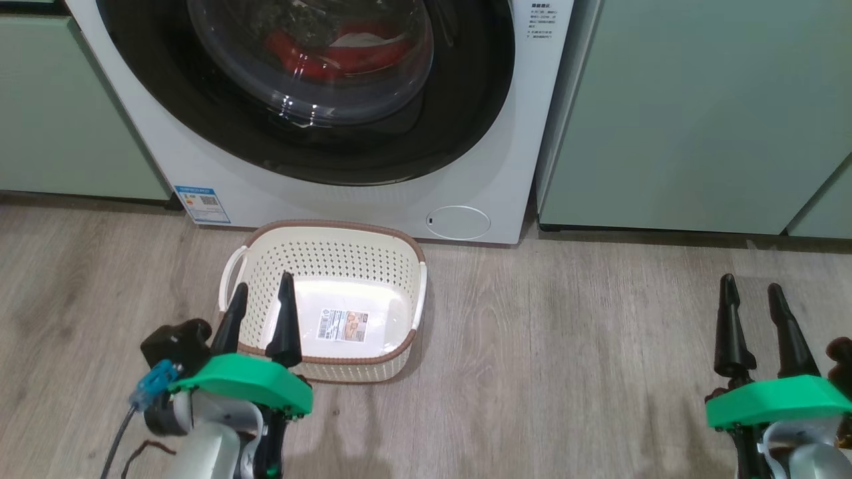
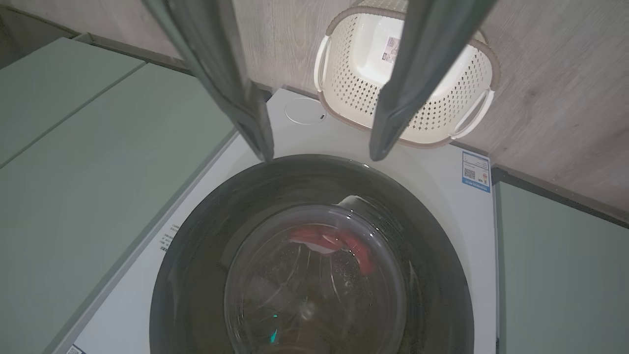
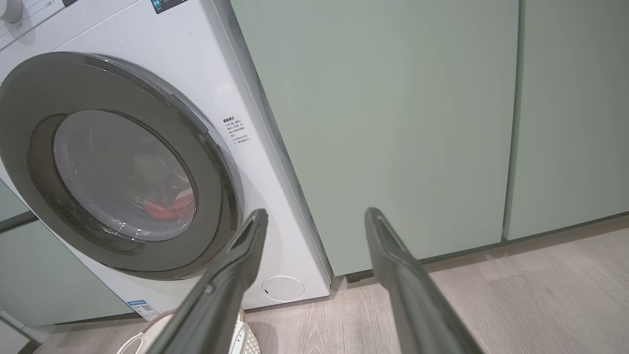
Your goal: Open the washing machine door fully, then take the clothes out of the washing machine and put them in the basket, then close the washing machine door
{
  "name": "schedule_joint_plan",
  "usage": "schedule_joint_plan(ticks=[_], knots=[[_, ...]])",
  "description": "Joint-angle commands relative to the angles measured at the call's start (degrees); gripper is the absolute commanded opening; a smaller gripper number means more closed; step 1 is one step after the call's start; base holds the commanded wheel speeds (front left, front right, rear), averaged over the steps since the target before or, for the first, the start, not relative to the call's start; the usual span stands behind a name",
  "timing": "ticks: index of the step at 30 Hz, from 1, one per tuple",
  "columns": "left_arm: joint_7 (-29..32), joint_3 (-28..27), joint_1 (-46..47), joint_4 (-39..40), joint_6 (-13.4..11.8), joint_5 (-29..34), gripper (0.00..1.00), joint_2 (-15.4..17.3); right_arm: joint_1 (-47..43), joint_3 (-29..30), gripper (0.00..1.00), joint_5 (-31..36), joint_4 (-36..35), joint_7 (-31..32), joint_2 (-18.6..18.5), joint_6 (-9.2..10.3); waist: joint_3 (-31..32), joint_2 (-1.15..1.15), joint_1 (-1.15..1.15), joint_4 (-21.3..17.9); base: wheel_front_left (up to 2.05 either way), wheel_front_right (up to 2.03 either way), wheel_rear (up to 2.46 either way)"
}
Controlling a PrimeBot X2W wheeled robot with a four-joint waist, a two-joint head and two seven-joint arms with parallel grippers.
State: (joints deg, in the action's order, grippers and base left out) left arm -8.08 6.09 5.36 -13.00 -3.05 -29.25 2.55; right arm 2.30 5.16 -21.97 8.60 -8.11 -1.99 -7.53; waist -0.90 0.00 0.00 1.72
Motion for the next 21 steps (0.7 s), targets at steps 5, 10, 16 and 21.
schedule_joint_plan(ticks=[5,10,16,21], knots=[[-1.5,-1.2,4.1,2.8,-0.8,4.5,1.00,0.6,3.0,-0.4,1.00,1.6,-1.7,-1.5,-0.7,0.03,0.0,0.00,0.00,-0.1,0.00,0.00,0.00],[-2.4,-1.3,4.3,2.8,-1.2,7.9,1.00,0.5,3.3,-0.4,1.00,4.0,-1.3,-2.3,-0.7,0.03,0.0,0.00,0.00,-0.1,0.00,0.00,0.00],[-3.4,-1.6,4.7,1.9,-1.7,11.7,1.00,0.4,3.5,-1.1,1.00,7.7,-1.0,-3.3,-0.8,0.04,0.1,0.00,0.00,-0.1,0.00,0.00,0.00],[-4.1,-1.6,5.0,1.5,-1.8,14.2,1.00,0.4,3.5,-2.2,1.00,7.2,-0.2,-4.0,-0.8,0.04,0.1,0.00,0.00,-0.1,0.00,0.00,0.00]])
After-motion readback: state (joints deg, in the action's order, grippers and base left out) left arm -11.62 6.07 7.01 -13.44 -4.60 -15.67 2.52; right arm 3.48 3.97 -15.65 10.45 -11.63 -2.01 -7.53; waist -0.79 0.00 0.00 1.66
